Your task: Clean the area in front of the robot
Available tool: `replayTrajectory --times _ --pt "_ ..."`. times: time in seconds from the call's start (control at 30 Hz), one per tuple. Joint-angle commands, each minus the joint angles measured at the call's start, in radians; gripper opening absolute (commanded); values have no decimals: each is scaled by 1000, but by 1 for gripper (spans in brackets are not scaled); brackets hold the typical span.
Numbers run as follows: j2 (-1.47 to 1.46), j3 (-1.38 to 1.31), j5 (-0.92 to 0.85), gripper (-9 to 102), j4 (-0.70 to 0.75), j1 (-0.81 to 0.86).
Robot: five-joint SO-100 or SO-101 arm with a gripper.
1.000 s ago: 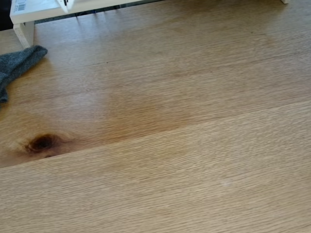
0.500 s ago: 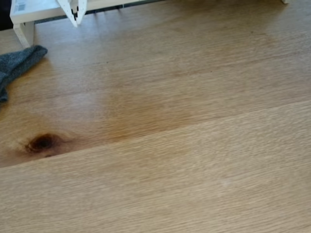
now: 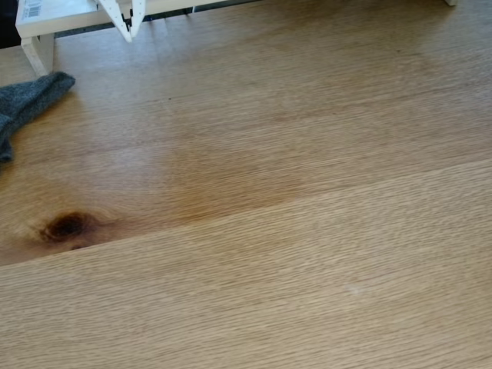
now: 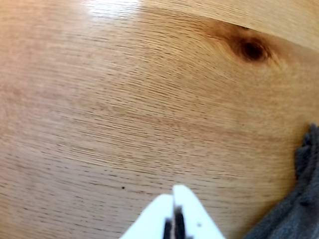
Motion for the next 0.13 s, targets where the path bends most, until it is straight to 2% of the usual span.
replayTrajectory --times 0.0,0.1 --pt "6 107 -3 0 -9 2" --pt "6 107 -3 0 -9 2"
